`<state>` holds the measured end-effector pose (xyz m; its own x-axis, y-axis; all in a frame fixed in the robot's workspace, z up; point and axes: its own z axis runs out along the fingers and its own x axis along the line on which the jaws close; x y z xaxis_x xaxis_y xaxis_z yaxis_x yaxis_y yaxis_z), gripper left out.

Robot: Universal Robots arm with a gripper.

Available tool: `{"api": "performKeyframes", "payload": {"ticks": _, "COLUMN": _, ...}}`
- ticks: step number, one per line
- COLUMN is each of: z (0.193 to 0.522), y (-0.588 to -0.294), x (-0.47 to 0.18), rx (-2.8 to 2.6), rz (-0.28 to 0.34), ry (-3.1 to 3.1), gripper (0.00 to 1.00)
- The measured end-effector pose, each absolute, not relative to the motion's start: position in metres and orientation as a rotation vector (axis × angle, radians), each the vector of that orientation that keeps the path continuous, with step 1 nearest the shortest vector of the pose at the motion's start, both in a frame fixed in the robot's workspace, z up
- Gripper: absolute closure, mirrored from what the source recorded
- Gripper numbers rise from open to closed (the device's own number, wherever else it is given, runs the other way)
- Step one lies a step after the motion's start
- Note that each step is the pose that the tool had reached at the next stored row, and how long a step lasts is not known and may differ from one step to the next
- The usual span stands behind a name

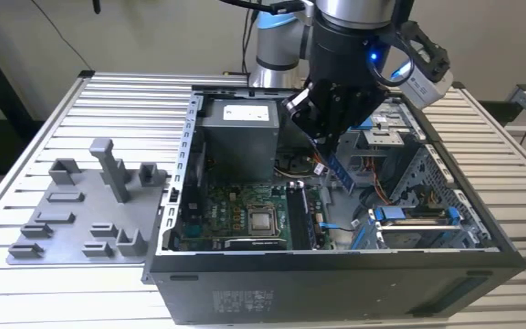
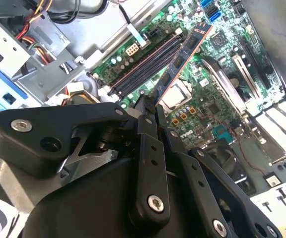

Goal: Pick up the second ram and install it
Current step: 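Insert the second ram into the second slot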

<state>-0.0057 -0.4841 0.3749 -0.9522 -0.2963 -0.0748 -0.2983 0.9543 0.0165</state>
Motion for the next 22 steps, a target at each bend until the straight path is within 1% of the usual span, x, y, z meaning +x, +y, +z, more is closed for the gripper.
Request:
{"api": "performKeyframes", "payload": {"ticks": 15, "z": 0.368, "y": -0.484, "x": -0.006, "rx": -0.349, "rz": 0.038, "ry": 3.049, "gripper": 0.86}}
{"api": "performKeyframes", "payload": {"ticks": 22, "z": 0.363, "y": -0.484, "x": -0.006, "rx": -0.187, "rz": 0.032, "ry": 3.062, "gripper": 0.86}}
